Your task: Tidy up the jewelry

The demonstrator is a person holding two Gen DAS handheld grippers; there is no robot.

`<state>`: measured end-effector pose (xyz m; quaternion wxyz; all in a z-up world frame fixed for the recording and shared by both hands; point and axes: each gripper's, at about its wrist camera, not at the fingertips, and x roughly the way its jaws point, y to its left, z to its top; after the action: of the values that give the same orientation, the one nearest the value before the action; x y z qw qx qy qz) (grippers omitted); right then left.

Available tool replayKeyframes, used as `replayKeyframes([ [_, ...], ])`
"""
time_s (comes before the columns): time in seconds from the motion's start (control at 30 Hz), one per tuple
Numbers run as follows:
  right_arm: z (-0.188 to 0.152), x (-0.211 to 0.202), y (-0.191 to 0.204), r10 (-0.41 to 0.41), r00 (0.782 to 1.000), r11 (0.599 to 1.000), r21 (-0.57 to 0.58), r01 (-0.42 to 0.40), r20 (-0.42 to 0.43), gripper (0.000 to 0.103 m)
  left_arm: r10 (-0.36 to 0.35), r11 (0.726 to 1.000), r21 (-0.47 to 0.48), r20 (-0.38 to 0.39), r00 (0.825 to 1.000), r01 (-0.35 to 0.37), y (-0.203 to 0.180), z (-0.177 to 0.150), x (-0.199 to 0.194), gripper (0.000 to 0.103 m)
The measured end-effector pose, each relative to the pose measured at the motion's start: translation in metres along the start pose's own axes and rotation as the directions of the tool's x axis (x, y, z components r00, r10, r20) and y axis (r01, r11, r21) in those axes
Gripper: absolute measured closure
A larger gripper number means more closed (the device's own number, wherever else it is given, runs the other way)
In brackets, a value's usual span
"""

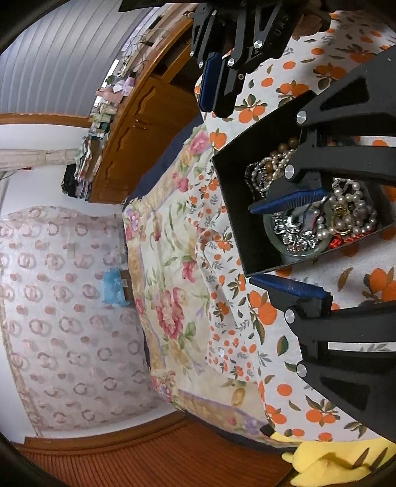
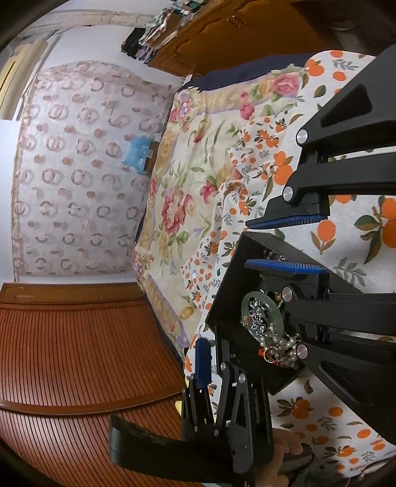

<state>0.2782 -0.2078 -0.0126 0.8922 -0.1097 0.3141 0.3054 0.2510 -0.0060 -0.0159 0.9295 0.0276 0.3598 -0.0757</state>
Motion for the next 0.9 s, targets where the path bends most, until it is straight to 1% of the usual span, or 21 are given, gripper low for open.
replayKeyframes([
  [0.03,-0.002,-0.001,-0.001,-0.003,1.000,1.000,0.004,0.003,0.001,0.081,0.003,1.000,-0.003,0.001,1.000,-0.003,0.000,-0.002,-0.003,0.055],
  [0.1,-0.006,-0.004,-0.001,-0.009,1.000,1.000,0.015,0.009,0.001,0.081,0.013,1.000,-0.005,0.007,1.000,-0.013,0.000,-0.006,-0.010,0.049],
  [0.2,-0.016,-0.011,-0.002,-0.020,1.000,0.999,0.045,0.020,0.002,0.081,0.019,1.000,-0.014,0.012,1.000,-0.019,-0.003,-0.012,-0.021,0.034],
  [0.23,-0.018,-0.013,-0.001,-0.019,1.000,0.998,0.052,0.019,0.001,0.081,0.025,0.999,-0.020,0.015,1.000,-0.025,-0.003,-0.015,-0.026,0.023],
  [0.27,-0.020,-0.016,-0.001,-0.020,1.000,0.998,0.058,0.019,0.003,0.081,0.032,0.999,-0.025,0.021,0.999,-0.032,-0.004,-0.018,-0.032,0.019],
  [0.3,-0.022,-0.018,0.001,-0.023,1.000,0.998,0.062,0.023,0.004,0.076,0.034,0.999,-0.025,0.025,0.999,-0.033,-0.004,-0.020,-0.036,0.016],
  [0.33,-0.025,-0.022,0.003,-0.032,0.999,0.997,0.065,0.031,0.009,0.064,0.039,0.999,-0.023,0.029,0.999,-0.038,-0.005,-0.023,-0.042,0.015],
  [0.4,-0.027,-0.030,0.006,-0.039,0.999,0.997,0.071,0.037,0.021,0.051,0.054,0.998,-0.029,0.037,0.998,-0.053,-0.006,-0.030,-0.054,0.011],
  [0.47,-0.029,-0.041,0.010,-0.042,0.998,0.996,0.077,0.039,0.036,0.047,0.062,0.998,-0.037,0.044,0.997,-0.060,-0.008,-0.034,-0.064,0.008],
  [0.5,-0.030,-0.047,0.012,-0.051,0.998,0.996,0.082,0.047,0.044,0.042,0.068,0.997,-0.039,0.047,0.997,-0.066,-0.009,-0.037,-0.070,0.008],
  [0.53,-0.032,-0.053,0.015,-0.058,0.997,0.995,0.086,0.053,0.052,0.034,0.073,0.997,-0.042,0.050,0.996,-0.071,-0.009,-0.038,-0.075,0.008],
  [0.6,-0.033,-0.064,0.017,-0.069,0.995,0.994,0.094,0.063,0.069,0.023,0.075,0.996,-0.046,0.060,0.995,-0.072,-0.011,-0.041,-0.085,0.008],
  [0.7,-0.036,-0.083,0.024,-0.089,0.992,0.992,0.102,0.080,0.091,0.015,0.080,0.996,-0.050,0.072,0.994,-0.077,-0.015,-0.045,-0.100,0.008],
  [0.83,-0.039,-0.102,0.032,-0.096,0.988,0.990,0.119,0.081,0.119,0.003,0.078,0.996,-0.051,0.098,0.992,-0.073,-0.021,-0.050,-0.121,0.008],
  [0.9,-0.042,-0.111,0.035,-0.097,0.986,0.987,0.136,0.079,0.132,0.003,0.080,0.996,-0.053,0.111,0.991,-0.075,-0.024,-0.052,-0.130,0.008],
])
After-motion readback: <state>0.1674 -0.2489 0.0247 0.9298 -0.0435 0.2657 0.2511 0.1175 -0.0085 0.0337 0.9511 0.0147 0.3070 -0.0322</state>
